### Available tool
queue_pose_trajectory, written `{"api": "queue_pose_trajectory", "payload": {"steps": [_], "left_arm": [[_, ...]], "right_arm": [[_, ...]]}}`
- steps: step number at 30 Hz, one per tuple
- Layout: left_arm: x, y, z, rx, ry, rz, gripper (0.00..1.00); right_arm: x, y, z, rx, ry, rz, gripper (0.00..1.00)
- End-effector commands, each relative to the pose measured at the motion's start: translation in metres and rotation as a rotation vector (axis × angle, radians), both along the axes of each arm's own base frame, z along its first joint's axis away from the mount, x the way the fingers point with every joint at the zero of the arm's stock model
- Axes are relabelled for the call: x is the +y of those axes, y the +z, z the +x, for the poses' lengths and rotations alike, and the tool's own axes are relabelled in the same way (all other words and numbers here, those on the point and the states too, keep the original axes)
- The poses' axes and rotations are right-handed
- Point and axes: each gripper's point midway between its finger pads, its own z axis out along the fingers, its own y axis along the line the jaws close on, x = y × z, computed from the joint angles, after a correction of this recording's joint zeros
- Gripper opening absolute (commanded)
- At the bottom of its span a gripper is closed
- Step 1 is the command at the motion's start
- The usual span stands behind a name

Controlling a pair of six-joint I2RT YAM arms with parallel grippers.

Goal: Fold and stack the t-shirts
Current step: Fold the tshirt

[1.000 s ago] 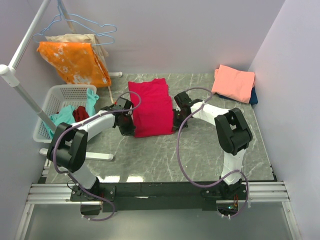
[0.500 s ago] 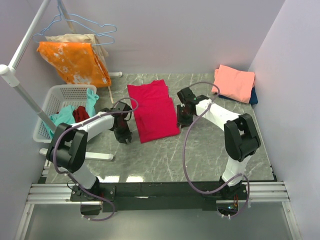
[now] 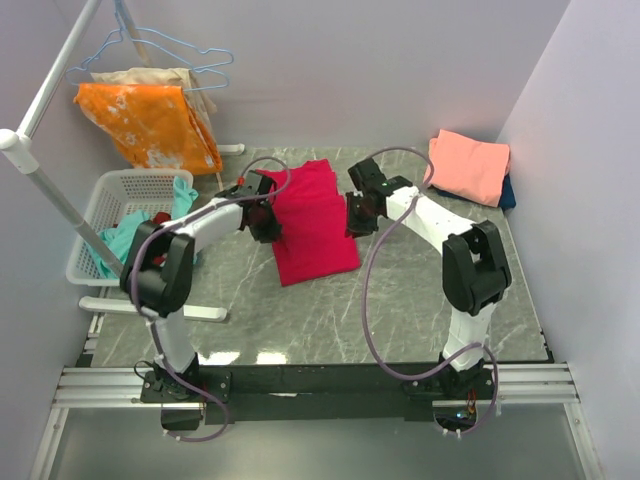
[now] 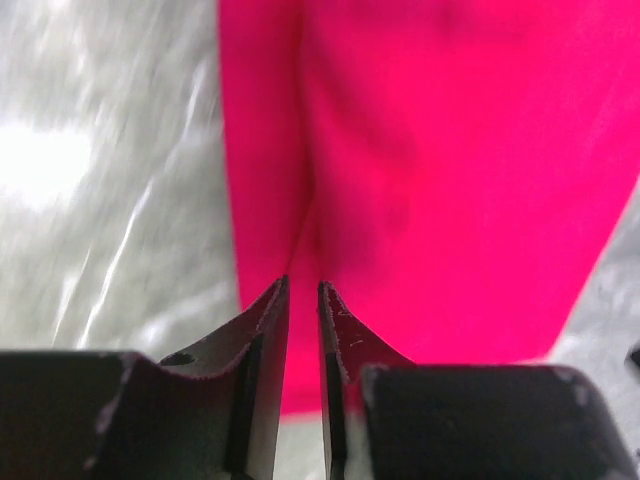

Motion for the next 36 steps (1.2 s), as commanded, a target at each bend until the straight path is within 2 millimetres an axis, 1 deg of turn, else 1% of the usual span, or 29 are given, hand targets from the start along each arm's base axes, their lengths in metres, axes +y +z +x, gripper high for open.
{"api": "queue_pose_trajectory", "payload": {"steps": [1, 2, 3, 4, 5, 6, 7, 8, 9, 10, 11, 13, 14, 16, 17, 19, 20, 22, 24, 28, 30, 31, 34, 36], "left_arm": [[-0.003, -0.007, 0.04, -0.063, 0.015, 0.015, 0.23], [0.002, -0.001, 0.055, -0.095, 0.043, 0.042, 0.23], [0.003, -0.01, 0.058, -0.078, 0.044, 0.066, 0.23], [0.004, -0.011, 0.063, -0.083, 0.041, 0.075, 0.23], [0.007, -0.004, 0.074, -0.113, 0.059, 0.098, 0.23], [0.01, -0.011, 0.075, -0.098, 0.055, 0.126, 0.23], [0.011, -0.011, 0.079, -0.102, 0.053, 0.139, 0.23], [0.014, -0.004, 0.088, -0.126, 0.068, 0.165, 0.23], [0.016, -0.008, 0.09, -0.119, 0.068, 0.181, 0.23], [0.016, -0.006, 0.094, -0.126, 0.068, 0.186, 0.24], [0.018, -0.009, 0.096, -0.124, 0.069, 0.197, 0.24], [0.018, -0.009, 0.103, -0.137, 0.068, 0.207, 0.24], [0.018, -0.015, 0.104, -0.13, 0.062, 0.214, 0.24], [0.017, -0.016, 0.109, -0.133, 0.052, 0.215, 0.24], [0.017, -0.023, 0.11, -0.123, 0.043, 0.224, 0.24], [0.016, -0.024, 0.114, -0.126, 0.035, 0.227, 0.24], [0.017, -0.029, 0.116, -0.123, 0.032, 0.233, 0.24], [0.016, -0.029, 0.12, -0.128, 0.027, 0.232, 0.23], [0.018, -0.031, 0.122, -0.123, 0.026, 0.239, 0.22], [0.023, -0.029, 0.131, -0.135, 0.031, 0.257, 0.21], [0.025, -0.028, 0.133, -0.142, 0.032, 0.259, 0.18], [0.026, -0.027, 0.135, -0.147, 0.034, 0.259, 0.11], [0.029, -0.023, 0.137, -0.152, 0.037, 0.27, 0.01], [0.033, -0.016, 0.138, -0.168, 0.049, 0.283, 0.01]], "right_arm": [[0.019, -0.014, -0.01, 0.02, 0.062, 0.016, 0.29], [0.022, -0.015, -0.012, 0.021, 0.072, 0.013, 0.29], [0.026, -0.017, -0.016, 0.022, 0.084, 0.006, 0.29], [0.028, -0.02, -0.019, 0.026, 0.094, 0.0, 0.29], [0.03, -0.022, -0.021, 0.027, 0.097, 0.0, 0.29], [0.035, -0.022, -0.023, 0.031, 0.107, 0.011, 0.29], [0.035, -0.026, -0.026, 0.04, 0.111, 0.008, 0.29], [0.036, -0.027, -0.027, 0.04, 0.115, 0.006, 0.29], [0.038, -0.029, -0.028, 0.044, 0.119, 0.004, 0.29], [0.04, -0.031, -0.029, 0.049, 0.124, 0.003, 0.28], [0.04, -0.032, -0.03, 0.052, 0.125, -0.001, 0.29], [0.041, -0.035, -0.03, 0.058, 0.127, -0.003, 0.28], [0.041, -0.036, -0.029, 0.059, 0.13, -0.005, 0.28], [0.041, -0.038, -0.028, 0.065, 0.13, -0.012, 0.28], [0.041, -0.039, -0.028, 0.068, 0.131, -0.012, 0.28], [0.043, -0.041, -0.028, 0.076, 0.136, -0.015, 0.28], [0.043, -0.042, -0.028, 0.077, 0.137, -0.018, 0.28], [0.042, -0.044, -0.028, 0.082, 0.134, -0.023, 0.28], [0.041, -0.045, -0.028, 0.083, 0.131, -0.023, 0.28], [0.043, -0.045, -0.027, 0.083, 0.132, -0.019, 0.27], [0.043, -0.046, -0.028, 0.087, 0.129, -0.018, 0.27], [0.044, -0.046, -0.028, 0.09, 0.128, -0.017, 0.27], [0.045, -0.049, -0.029, 0.1, 0.126, -0.014, 0.26], [0.045, -0.049, -0.029, 0.102, 0.125, -0.011, 0.26]]}}
